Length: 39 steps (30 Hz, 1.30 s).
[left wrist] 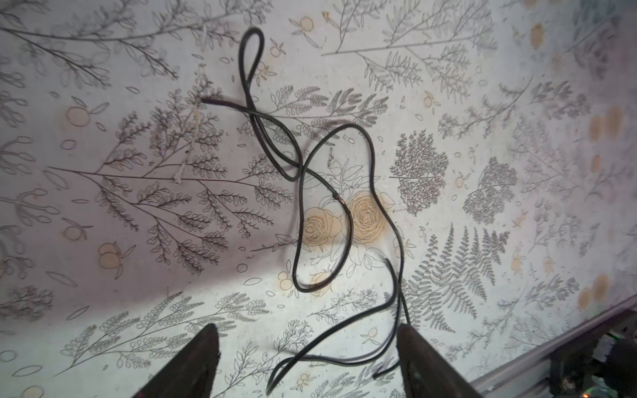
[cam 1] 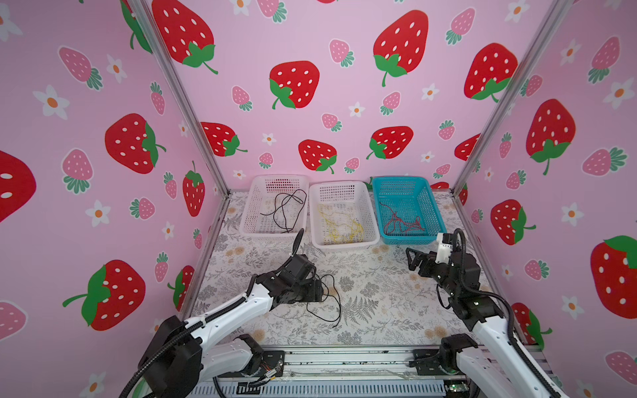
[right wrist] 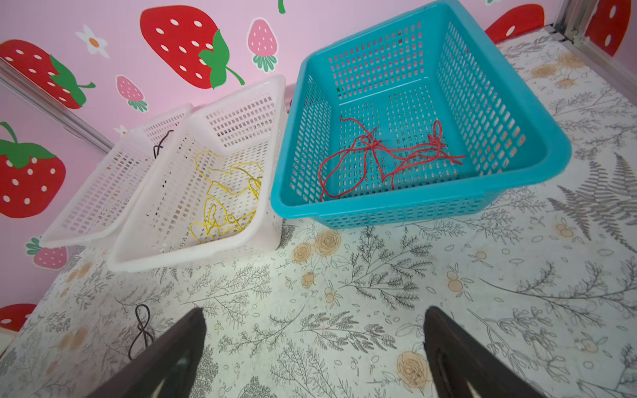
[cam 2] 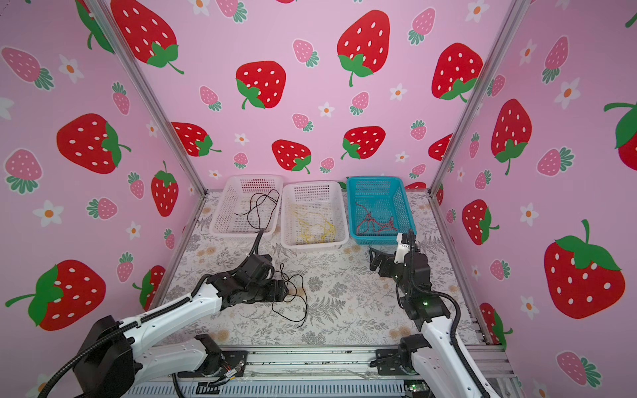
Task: Untangle the cables
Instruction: 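Withdraw the right gripper while the left reaches toward the black wire tangle, then lower the left gripper onto the black wire and close it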
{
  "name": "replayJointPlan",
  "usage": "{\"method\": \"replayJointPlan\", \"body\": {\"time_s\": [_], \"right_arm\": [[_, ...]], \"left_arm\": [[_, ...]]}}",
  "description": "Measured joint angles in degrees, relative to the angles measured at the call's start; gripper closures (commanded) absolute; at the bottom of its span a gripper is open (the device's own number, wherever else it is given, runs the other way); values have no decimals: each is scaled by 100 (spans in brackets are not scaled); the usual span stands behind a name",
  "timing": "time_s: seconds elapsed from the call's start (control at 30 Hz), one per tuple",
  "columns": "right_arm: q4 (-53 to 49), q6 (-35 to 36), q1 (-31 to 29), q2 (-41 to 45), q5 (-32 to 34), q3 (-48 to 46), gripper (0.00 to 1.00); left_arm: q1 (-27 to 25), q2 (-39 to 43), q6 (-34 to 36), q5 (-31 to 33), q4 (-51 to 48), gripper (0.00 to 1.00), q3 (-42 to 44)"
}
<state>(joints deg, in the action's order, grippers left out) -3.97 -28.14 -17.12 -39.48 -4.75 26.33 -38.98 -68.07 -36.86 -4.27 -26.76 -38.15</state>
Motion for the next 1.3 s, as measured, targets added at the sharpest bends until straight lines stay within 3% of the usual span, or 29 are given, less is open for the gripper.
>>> {"method": "replayJointPlan", "body": {"time_s": [0.27, 0.43, 0.53, 0.9, 1.13, 1.3], "right_arm": [[9, 20, -2, -7, 0, -295, 1], [96, 42, -2, -9, 0, -365, 1], [136, 46, -2, -17, -2, -393, 1], [179, 85, -2, -33, -28, -396, 1], [181, 87, -2, -37, -35, -396, 1], [192, 87, -2, -46, -46, -396, 1]], "left_arm": [[-240, -485, 136, 170, 103, 47, -203], [-282, -730, 197, 192, 153, 49, -289], [-310, -774, 219, 179, 155, 48, -297], [-448, -247, 142, 273, 83, 29, -310], [-555, 857, -981, 671, 249, 27, 424], [-566, 1110, -1561, 839, 264, 27, 863]]}}
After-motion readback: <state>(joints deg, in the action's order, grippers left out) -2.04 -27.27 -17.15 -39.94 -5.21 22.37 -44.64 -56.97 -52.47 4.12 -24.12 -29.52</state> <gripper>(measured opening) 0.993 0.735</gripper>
